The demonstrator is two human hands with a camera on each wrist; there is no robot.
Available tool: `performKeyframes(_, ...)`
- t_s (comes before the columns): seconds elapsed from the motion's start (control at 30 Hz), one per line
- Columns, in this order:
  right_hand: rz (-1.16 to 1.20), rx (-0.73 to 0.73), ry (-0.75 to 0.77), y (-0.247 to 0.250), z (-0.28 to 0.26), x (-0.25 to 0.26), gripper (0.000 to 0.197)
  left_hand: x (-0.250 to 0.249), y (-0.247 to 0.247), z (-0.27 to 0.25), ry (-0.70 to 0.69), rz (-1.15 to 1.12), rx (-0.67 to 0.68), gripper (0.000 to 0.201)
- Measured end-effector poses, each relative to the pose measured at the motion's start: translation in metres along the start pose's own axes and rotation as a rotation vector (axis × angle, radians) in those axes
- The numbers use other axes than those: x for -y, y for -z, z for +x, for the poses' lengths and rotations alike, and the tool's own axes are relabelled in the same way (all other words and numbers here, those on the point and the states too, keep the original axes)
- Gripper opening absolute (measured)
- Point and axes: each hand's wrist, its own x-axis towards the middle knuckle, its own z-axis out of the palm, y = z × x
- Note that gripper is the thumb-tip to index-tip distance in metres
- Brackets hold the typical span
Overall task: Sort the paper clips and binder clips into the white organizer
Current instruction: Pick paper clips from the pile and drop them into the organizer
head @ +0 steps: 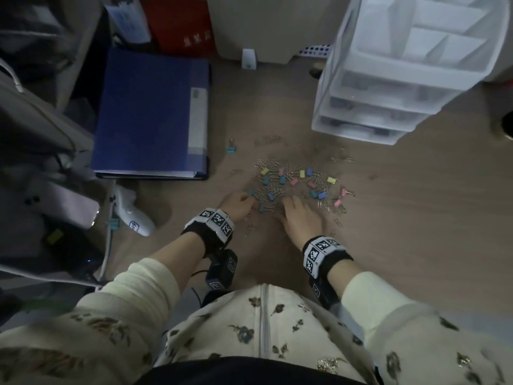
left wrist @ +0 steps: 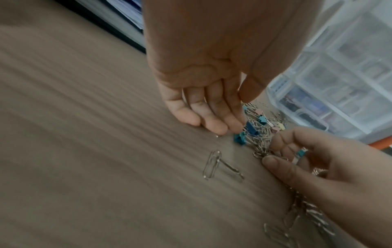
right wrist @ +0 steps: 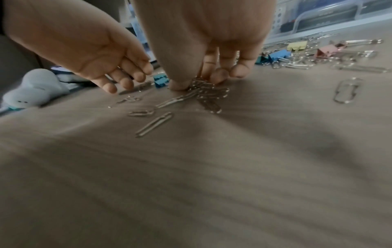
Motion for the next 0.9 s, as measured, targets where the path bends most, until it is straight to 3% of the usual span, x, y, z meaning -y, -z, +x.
performKeyframes(0.2, -0.005, -0.030, 0.013, -0.001, 0.007, -0.014, 0.023, -0.006, 0.006, 0.003, -0.014, -0.100, -0.028, 0.035)
performKeyframes(0.43, 0.171, -0.021, -0.050, 0.015, 0.011, -0.020, 0.027, -0.020, 0.015, 0.007, -0.075, -0.142, -0.094, 0.029)
performKeyframes(0.6, 0.336, -0.131, -0.048, 0.038, 0.010, -0.022, 0.022, -0.034, 0.011, 0.010, -0.104, -0.249, -0.068, 0.029)
performKeyframes(0.73, 0.446, -0.198, -0.002, 0.061, 0.016, -0.012, 0.020, -0.050, 0.004, 0.008, -0.063, -0.352, 0.026, 0.027)
performKeyframes(0.9, 0.394, -0.211, 0.152, 0.087, 0.024, 0.005, 0.017, -0.070, -0.004, -0.004, 0.097, -0.673, 0.230, 0.031)
